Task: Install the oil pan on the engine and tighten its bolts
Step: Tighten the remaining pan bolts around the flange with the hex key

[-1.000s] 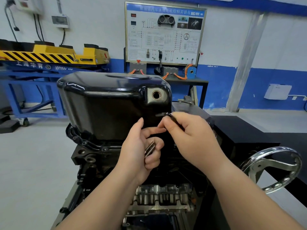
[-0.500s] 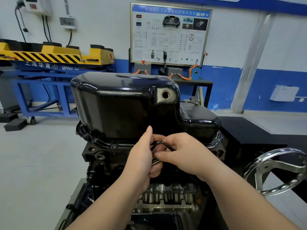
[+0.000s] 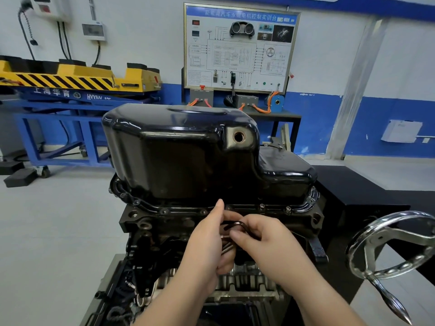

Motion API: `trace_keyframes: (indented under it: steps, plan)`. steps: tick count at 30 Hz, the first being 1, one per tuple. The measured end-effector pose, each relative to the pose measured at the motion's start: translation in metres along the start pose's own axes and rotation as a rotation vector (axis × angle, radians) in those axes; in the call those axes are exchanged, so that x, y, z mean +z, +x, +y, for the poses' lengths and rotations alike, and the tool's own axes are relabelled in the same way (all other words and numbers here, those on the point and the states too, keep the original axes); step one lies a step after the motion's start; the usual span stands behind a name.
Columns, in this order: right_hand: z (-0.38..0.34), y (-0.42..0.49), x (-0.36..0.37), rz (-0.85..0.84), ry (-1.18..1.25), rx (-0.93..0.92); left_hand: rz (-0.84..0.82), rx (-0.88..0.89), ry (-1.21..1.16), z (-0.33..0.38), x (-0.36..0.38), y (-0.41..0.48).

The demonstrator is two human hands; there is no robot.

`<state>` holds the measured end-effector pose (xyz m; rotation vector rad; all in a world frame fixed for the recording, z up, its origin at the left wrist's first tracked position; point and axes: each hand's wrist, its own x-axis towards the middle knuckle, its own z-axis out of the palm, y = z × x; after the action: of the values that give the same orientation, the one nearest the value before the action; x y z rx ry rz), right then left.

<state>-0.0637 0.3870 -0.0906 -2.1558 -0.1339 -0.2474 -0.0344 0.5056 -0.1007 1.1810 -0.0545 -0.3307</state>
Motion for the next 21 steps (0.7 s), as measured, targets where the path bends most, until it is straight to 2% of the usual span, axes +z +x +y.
trace_keyframes:
  steps: [3, 6, 10, 14, 17, 21]
  plan:
    - [0.004, -0.005, 0.007, 0.134, 0.264, 0.071, -0.016, 0.068, 0.069, 0.001, -0.004, -0.003]
    - [0.003, -0.007, 0.012, 0.215, 0.512, 0.144, -0.007, 0.208, 0.15, 0.001, -0.006, -0.009]
    - [-0.002, -0.006, 0.016, 0.196, 0.66, 0.187, 0.059, 0.35, 0.188, 0.001, -0.007, -0.009]
    - [-0.004, 0.002, 0.015, 0.156, 0.697, 0.181, 0.121, 0.446, 0.266, 0.003, -0.009, -0.001]
    - [0.0, 0.011, 0.007, 0.219, 0.704, 0.179, 0.226, 0.486, 0.344, 0.005, -0.01, 0.008]
    - [0.007, 0.017, -0.013, 0.333, 0.517, 0.053, 0.352, 0.51, 0.383, 0.004, -0.006, 0.018]
